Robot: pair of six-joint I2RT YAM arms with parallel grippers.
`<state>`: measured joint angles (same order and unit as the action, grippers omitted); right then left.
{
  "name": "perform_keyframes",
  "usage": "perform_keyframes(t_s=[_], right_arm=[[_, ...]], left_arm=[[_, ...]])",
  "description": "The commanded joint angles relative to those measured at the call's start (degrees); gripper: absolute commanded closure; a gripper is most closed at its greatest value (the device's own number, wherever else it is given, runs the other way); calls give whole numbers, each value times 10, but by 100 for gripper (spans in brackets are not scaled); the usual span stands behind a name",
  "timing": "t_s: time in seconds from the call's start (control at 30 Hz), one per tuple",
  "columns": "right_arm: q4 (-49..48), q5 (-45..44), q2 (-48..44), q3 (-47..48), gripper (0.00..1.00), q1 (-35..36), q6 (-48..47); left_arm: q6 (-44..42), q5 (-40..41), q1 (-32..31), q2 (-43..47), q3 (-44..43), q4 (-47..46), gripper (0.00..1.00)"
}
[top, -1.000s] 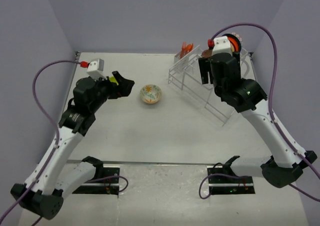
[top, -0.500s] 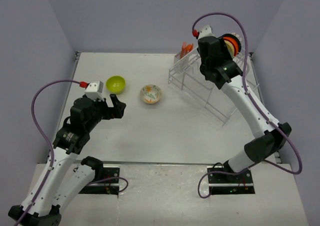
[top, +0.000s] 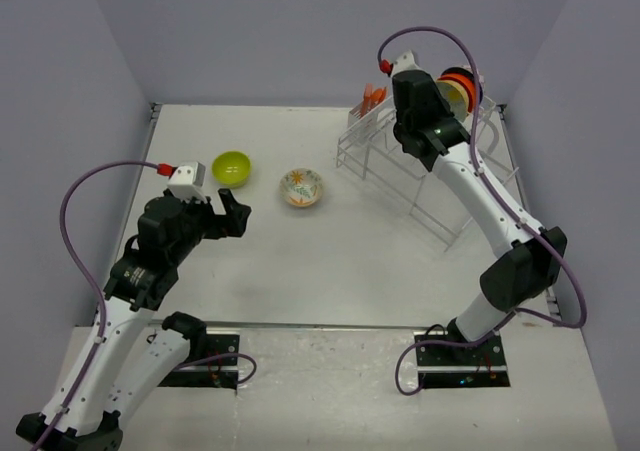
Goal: Unload the bowls from the dish rack
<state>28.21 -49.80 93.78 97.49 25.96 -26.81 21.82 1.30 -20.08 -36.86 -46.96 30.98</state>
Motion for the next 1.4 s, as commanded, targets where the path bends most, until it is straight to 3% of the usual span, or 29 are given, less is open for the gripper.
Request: perform_keyframes(t_s=[0.0,0.37,0.7,1.03,1.1,1.13,1.17,1.2,1.23,1.37], right_arm=[[-54,-29,5,-11,78,-2,-25],[-104,-54,-18,-62,99,-2,-34],[-158,-91,-66,-70,100,16,-83],[-328,-133,-116,-106,100,24,-167],[-279,-125,-129,-87,100,38,-101],[-172,-115,-134,-47,100,45,-55],[-100,-59,-138,-20,100,63,64],[30,-8,-147,6,100,68,118],[76,85,-148,48,100,74,205],[201,198,-129,93,100,92,331]], left_arm=[[-13,0,-1,7,5,-15,0],[-14,-1,-1,4,5,-15,0],[-13,4,-1,4,5,-15,0],[-9,17,-1,9,4,-13,0],[-9,19,-1,8,3,-17,0],[-8,16,-1,7,-1,-18,0],[-4,5,-1,0,-18,-21,0],[-1,-9,-1,-6,-33,-21,0],[12,-50,-1,-20,-70,-24,0],[37,-142,-1,-72,-148,-75,0]])
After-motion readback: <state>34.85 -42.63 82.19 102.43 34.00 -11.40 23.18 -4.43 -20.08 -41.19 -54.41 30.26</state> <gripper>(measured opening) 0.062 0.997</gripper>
